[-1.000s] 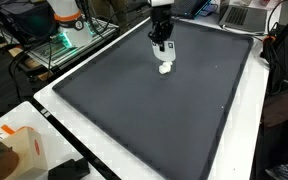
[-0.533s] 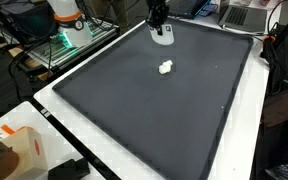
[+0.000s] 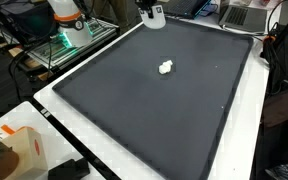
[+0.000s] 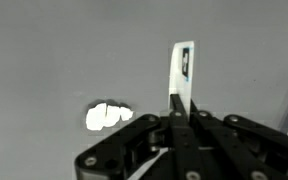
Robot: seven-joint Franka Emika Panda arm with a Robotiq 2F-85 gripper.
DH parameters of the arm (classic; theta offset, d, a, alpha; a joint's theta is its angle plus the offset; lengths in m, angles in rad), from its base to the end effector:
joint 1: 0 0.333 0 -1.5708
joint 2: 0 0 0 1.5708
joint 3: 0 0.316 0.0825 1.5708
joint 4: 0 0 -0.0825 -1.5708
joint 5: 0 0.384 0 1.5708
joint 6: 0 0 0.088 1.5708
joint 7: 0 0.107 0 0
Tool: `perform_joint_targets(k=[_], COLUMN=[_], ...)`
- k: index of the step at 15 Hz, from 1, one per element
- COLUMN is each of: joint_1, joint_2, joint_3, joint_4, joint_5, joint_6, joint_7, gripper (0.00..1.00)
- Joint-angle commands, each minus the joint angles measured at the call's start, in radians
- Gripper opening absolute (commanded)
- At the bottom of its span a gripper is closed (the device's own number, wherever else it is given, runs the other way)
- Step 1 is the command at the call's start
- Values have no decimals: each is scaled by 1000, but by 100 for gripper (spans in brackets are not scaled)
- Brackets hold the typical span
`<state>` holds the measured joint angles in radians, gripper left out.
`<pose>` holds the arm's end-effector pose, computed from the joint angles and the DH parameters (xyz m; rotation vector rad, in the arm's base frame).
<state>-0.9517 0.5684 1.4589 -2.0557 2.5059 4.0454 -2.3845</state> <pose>0.4186 0.0922 0.3596 -2.9860 -0.0714 -0.2132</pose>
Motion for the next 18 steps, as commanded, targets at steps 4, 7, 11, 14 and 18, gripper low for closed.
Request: perform_joint_targets(k=[4,7,11,14,18], joint_1=[-13,-68,-148,-197,-151], joint_2=[32,71,99,147,158], joint_3=[30,142,339,476,468], joint_4=[-5,-33,-101,-153,-136], joint_5=[9,8,5,0,-48], joint_6=[41,96,101,129,138], joint_7=[13,23,73,74,117], gripper=[1,1,1,1,4])
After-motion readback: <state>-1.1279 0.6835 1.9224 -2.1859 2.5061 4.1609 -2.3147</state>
